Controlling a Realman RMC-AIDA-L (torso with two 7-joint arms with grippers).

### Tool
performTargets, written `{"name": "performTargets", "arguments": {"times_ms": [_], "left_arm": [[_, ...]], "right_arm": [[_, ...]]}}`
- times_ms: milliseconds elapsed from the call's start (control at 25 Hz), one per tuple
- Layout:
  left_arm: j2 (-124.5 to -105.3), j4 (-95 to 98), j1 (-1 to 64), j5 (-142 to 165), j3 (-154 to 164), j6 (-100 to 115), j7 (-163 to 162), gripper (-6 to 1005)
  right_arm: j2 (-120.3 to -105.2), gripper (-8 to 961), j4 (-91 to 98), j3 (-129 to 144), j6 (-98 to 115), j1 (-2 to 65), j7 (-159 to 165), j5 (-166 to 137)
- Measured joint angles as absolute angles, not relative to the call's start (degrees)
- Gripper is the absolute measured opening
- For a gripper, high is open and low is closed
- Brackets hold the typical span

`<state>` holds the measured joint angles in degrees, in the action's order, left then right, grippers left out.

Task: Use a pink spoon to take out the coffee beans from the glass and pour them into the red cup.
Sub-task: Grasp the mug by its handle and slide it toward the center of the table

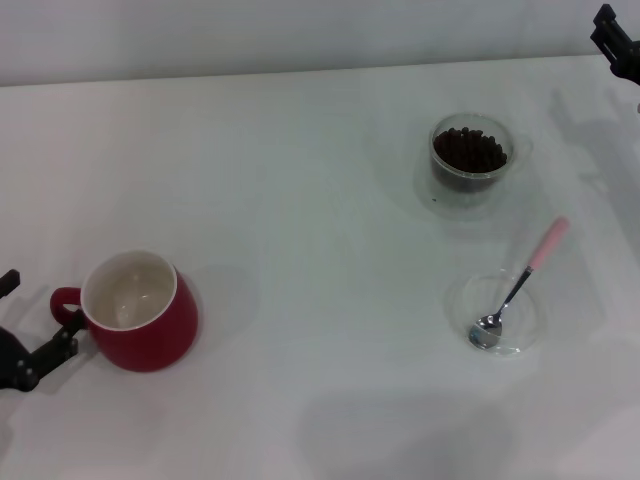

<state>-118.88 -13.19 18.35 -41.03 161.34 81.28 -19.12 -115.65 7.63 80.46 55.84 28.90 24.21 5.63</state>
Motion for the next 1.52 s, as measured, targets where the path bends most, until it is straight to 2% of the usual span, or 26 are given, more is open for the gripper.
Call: {"name": "performTargets", "arguments": {"times_ms": [560,760,1000,1520], "left_arm": [[-118.99,-11.49,19.41,-41.13,161.1,78.32,-18.63,875],[-119.03,-11.29,19.23,-41.19,161.0,78.3,-17.16,816],[-119.1,-9.07,18.91,-41.62,160.78,78.3,-14.07,659],[-119.18,-5.99,17.63,-43.01,160.79,77.91,-11.95,573]], "right_arm": [[-115.57,867,7.7,79.77,55.55,29.0,24.04,5.63],[-115.57,867,7.65,79.74,55.54,29.01,24.17,5.66],[-115.62,866,7.59,79.71,55.54,28.93,24.25,5.71],[-115.75,866,7.79,79.71,55.54,28.62,24.35,5.72]]}}
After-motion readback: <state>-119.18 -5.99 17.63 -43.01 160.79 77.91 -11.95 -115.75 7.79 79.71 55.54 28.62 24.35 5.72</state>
